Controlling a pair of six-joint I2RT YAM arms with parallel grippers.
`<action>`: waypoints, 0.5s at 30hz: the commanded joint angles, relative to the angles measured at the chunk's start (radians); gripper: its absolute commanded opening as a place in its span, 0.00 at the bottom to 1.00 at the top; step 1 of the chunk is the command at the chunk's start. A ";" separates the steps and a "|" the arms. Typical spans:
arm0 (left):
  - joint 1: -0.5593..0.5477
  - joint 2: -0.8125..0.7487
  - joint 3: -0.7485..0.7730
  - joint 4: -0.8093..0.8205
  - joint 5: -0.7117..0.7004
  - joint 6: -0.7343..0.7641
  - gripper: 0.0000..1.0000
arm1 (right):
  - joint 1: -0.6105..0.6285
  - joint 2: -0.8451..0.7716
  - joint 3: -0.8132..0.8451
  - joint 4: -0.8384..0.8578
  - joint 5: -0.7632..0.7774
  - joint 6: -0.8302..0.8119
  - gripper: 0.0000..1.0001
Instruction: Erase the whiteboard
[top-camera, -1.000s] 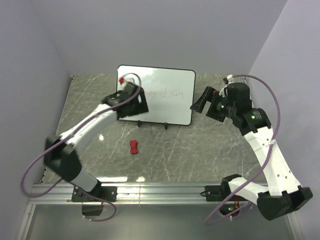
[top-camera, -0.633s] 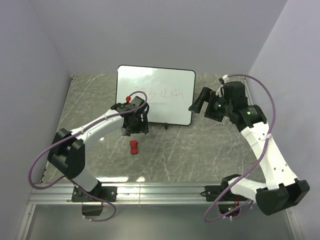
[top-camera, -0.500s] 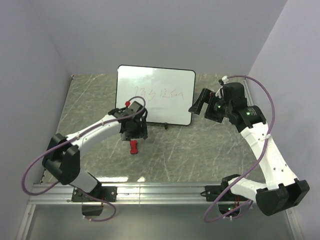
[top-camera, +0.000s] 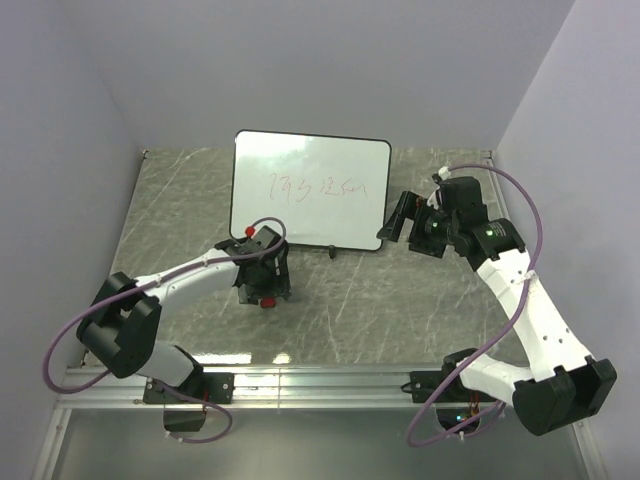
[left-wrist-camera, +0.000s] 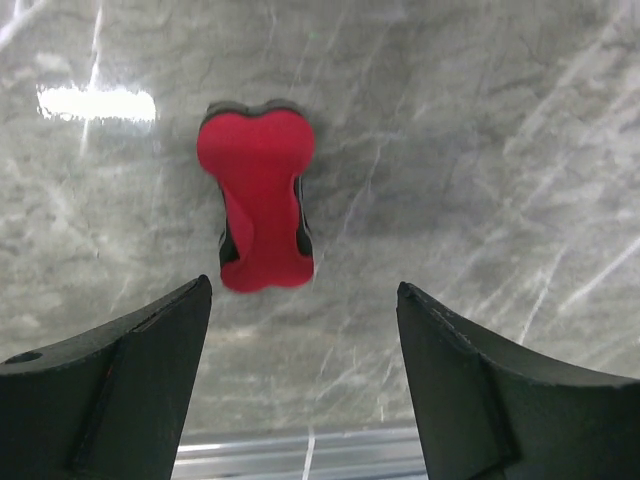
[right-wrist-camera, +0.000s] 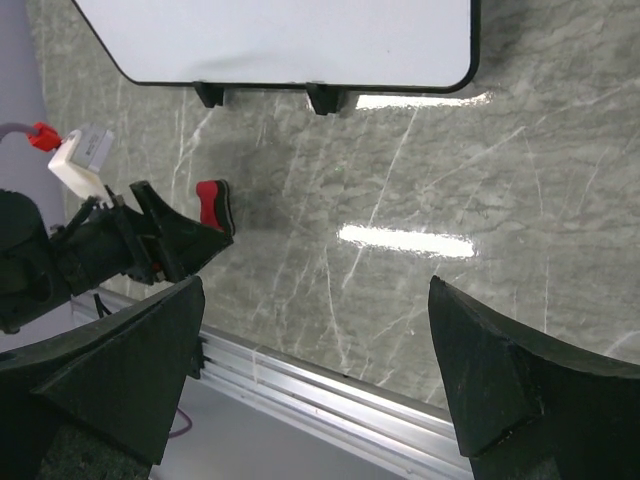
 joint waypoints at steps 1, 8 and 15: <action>-0.001 0.033 0.007 0.056 -0.035 0.004 0.80 | 0.017 -0.023 -0.001 0.019 0.000 -0.020 1.00; 0.008 0.094 0.021 0.061 -0.074 0.005 0.71 | 0.025 -0.026 -0.012 0.014 0.018 -0.028 1.00; 0.009 0.146 0.064 0.073 -0.084 0.025 0.53 | 0.025 -0.031 -0.025 0.012 0.038 -0.037 1.00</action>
